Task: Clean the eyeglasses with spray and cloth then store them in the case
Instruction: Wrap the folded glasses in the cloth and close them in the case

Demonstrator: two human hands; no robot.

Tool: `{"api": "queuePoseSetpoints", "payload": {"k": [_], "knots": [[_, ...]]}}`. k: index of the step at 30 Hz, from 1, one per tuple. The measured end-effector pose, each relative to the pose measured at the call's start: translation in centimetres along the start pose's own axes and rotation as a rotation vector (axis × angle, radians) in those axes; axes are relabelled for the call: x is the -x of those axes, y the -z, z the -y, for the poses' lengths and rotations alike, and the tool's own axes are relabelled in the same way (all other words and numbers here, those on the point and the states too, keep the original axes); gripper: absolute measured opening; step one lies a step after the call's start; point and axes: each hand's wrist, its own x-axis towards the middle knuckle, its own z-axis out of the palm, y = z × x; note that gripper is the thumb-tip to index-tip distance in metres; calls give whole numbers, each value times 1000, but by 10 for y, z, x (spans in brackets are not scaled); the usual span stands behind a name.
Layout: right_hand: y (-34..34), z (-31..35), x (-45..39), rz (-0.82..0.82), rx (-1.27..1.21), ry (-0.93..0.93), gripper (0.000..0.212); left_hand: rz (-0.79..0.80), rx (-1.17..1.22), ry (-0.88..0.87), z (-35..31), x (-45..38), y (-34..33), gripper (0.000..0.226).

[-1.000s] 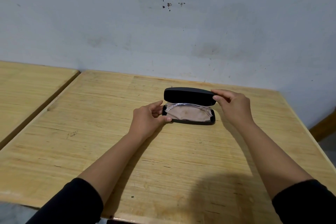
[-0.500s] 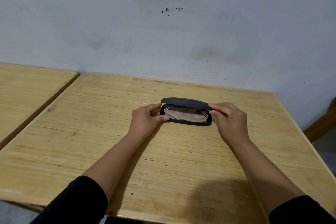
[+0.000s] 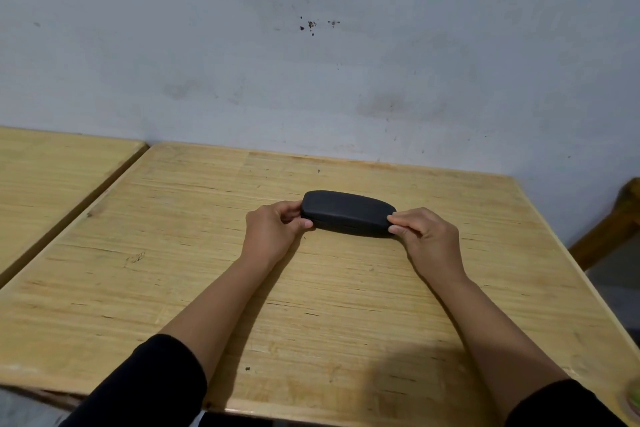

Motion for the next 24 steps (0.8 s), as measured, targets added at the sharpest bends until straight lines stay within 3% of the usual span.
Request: {"api": "queuePoseSetpoints", "payload": {"k": [10, 24], "knots": [[-13, 7, 4, 3, -29, -373, 47, -17, -2, -14, -3, 3, -1, 44], [-32, -3, -69, -84, -70, -419, 43, -122, 96, 13, -24, -67, -27, 36]]}}
